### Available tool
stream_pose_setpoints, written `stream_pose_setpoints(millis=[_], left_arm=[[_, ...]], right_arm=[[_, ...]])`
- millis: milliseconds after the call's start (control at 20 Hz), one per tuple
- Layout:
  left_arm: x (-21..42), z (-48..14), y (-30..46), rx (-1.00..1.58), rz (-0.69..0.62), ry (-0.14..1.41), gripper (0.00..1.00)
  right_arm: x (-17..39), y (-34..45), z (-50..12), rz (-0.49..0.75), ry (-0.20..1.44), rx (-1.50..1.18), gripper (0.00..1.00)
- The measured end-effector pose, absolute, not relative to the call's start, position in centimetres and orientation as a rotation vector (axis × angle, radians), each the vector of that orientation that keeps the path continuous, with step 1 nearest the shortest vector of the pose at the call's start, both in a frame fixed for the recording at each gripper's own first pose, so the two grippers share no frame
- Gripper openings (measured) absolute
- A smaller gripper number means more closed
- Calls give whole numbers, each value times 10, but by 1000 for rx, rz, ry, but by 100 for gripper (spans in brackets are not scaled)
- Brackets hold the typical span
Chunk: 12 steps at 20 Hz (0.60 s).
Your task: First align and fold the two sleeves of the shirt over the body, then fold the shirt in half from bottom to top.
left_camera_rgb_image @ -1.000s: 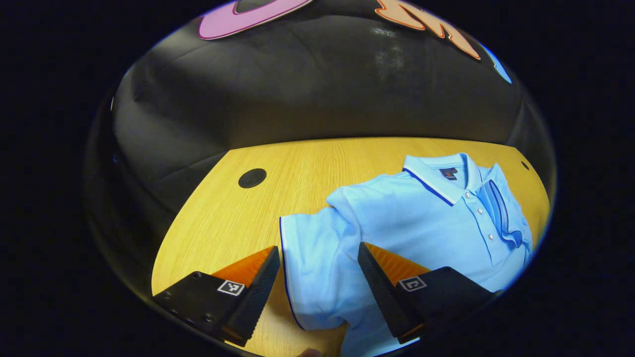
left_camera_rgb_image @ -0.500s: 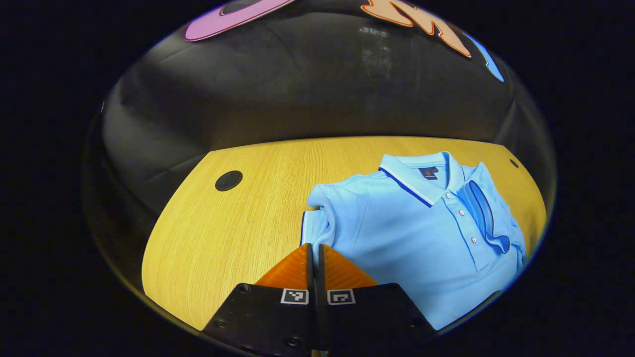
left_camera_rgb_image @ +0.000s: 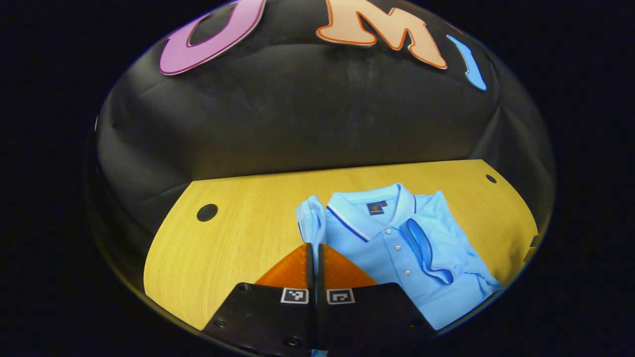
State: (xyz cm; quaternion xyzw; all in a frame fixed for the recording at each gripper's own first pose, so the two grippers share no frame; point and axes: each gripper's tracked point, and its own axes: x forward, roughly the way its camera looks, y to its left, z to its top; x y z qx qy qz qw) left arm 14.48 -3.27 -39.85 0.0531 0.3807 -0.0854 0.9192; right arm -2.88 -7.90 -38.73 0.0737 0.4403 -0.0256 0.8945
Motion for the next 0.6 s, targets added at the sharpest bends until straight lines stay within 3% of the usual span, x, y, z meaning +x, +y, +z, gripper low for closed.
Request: stream_pose_setpoints(millis=[300,600], left_arm=[[131,-420,-86,91,-234,847,0],[114,-447,-100,31,-179,918,1]], right_arm=[[-49,-120,-379,-94,905,159,97],[-57,-155,-370,-124,888,174,97]])
